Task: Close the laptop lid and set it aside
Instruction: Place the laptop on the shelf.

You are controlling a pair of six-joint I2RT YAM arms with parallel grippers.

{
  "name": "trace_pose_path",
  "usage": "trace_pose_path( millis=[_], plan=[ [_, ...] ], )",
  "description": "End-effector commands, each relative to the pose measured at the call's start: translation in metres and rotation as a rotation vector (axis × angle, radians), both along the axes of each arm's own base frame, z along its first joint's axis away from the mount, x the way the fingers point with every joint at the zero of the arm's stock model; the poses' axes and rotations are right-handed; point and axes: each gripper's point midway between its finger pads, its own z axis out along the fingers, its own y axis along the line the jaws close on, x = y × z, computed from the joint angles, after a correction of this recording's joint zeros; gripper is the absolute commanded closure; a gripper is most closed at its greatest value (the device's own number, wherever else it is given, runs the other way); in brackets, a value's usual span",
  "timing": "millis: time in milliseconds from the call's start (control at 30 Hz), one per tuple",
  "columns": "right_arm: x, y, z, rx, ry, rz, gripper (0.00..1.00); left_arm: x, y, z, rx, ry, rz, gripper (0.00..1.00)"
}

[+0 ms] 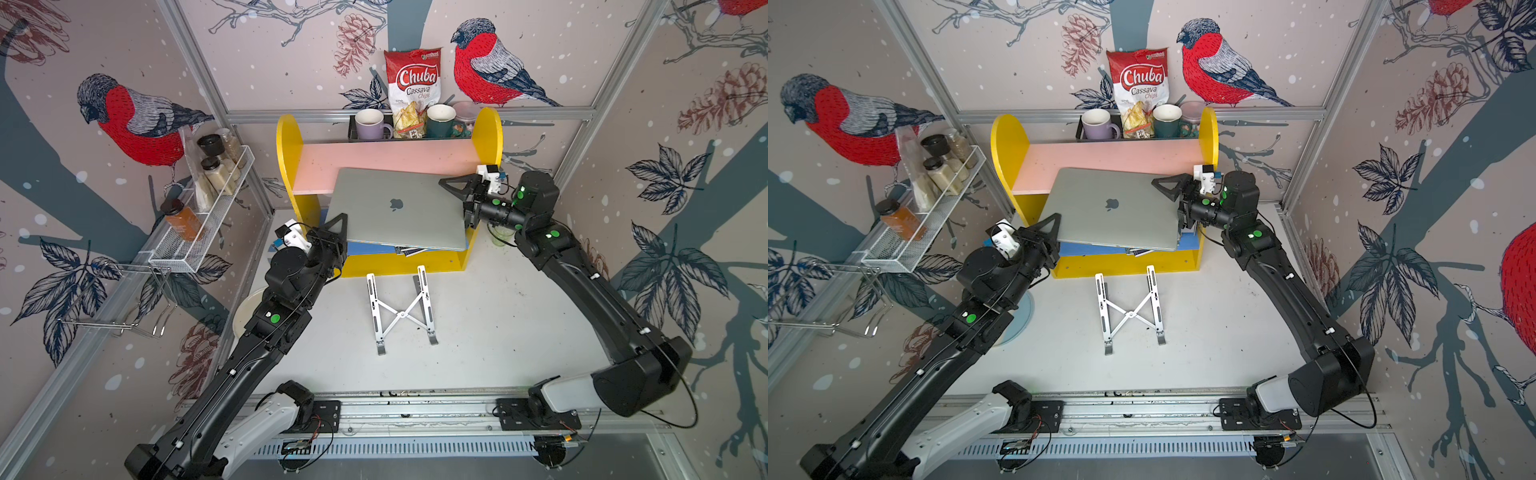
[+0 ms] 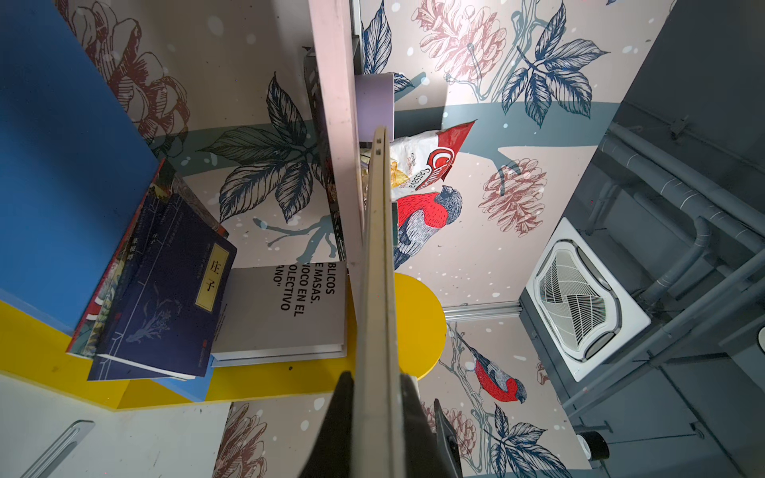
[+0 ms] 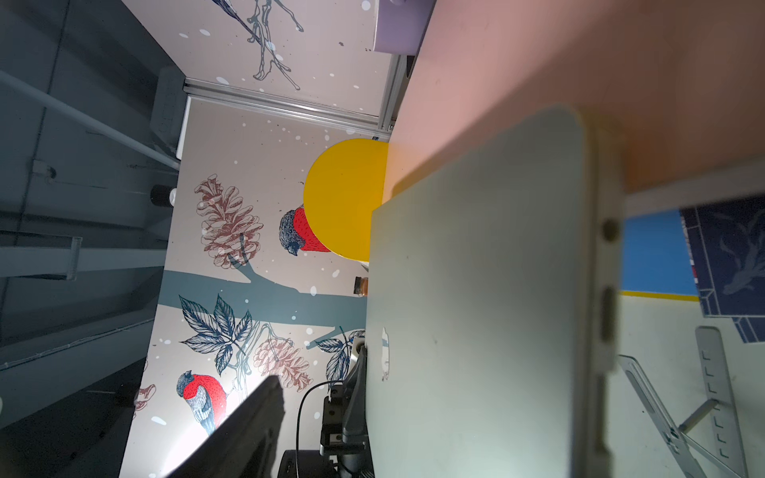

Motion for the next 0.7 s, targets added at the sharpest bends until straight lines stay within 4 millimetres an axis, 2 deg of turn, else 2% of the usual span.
trace_pose_path(
  millis=[0,167,667],
  plan=[
    [-0.004,0.003,0.019,0.033,-0.055,0.011,0.19,-0.001,0.005,0.036,-0.079,-0.120,0.017,1.00],
    [0.002,0.006,0.021,0.057,-0.034,-0.004,0.14,0.006,0.005,0.033,-0.105,-0.122,0.034,1.00],
    [0.025,0.015,0.030,0.152,0.049,-0.074,0.12,0.014,0.009,0.045,-0.141,-0.155,0.075,1.00]
  ],
)
